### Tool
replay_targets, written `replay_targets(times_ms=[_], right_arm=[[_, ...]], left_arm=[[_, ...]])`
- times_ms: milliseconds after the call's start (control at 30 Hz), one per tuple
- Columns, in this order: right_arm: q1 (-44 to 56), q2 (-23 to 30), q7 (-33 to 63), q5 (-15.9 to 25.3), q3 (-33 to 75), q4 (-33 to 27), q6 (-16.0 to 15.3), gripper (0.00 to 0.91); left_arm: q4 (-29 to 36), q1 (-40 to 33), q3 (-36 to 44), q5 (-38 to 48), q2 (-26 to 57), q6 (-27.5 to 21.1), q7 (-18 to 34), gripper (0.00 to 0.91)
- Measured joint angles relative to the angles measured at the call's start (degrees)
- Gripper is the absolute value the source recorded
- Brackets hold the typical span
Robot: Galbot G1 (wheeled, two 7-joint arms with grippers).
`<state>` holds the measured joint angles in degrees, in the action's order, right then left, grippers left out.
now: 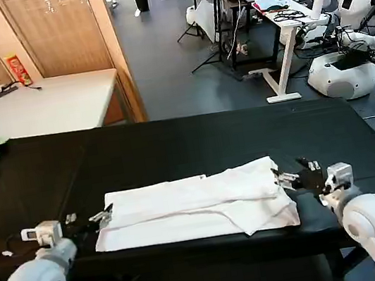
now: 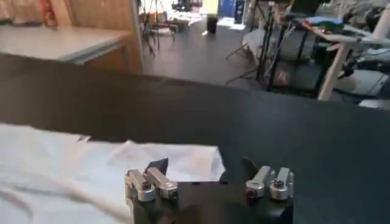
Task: Fold and organize the clothes.
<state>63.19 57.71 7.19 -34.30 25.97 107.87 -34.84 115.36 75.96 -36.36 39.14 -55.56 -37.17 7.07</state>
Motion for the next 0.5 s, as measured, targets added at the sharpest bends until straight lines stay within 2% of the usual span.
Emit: replay_targets(times_ms=[267, 300, 333, 433, 500], right_arm=[[-6.65, 5.37, 0.49, 1.05, -4.45, -9.24, 1.71, 0.878], [-7.01, 5.73, 0.53, 1.04, -4.77, -9.88, 1.86, 0.878], [-7.36, 6.08, 0.68, 1.04, -5.15, -10.54, 1.95, 0.878], [-7.87, 6.92, 0.95, 1.03, -5.93, -12.15, 2.07, 0.673], [-7.99, 7.40, 0.99, 1.04, -6.16, -12.88, 2.25, 0.371]], left_arm=[[-7.93, -6.96, 2.90, -0.12, -3.84, -0.58, 0.07, 0.878], [-8.80, -7.21, 2.95, -0.04, -4.06, -0.62, -0.08, 0.858], [-9.57, -7.32, 2.98, 0.19, -4.22, -0.62, -0.28, 0.731], [-11.09, -7.52, 3.00, 0.84, -4.49, -0.65, -1.00, 0.566], [-11.79, -7.66, 3.06, 1.03, -4.72, -0.60, -1.20, 0.400]])
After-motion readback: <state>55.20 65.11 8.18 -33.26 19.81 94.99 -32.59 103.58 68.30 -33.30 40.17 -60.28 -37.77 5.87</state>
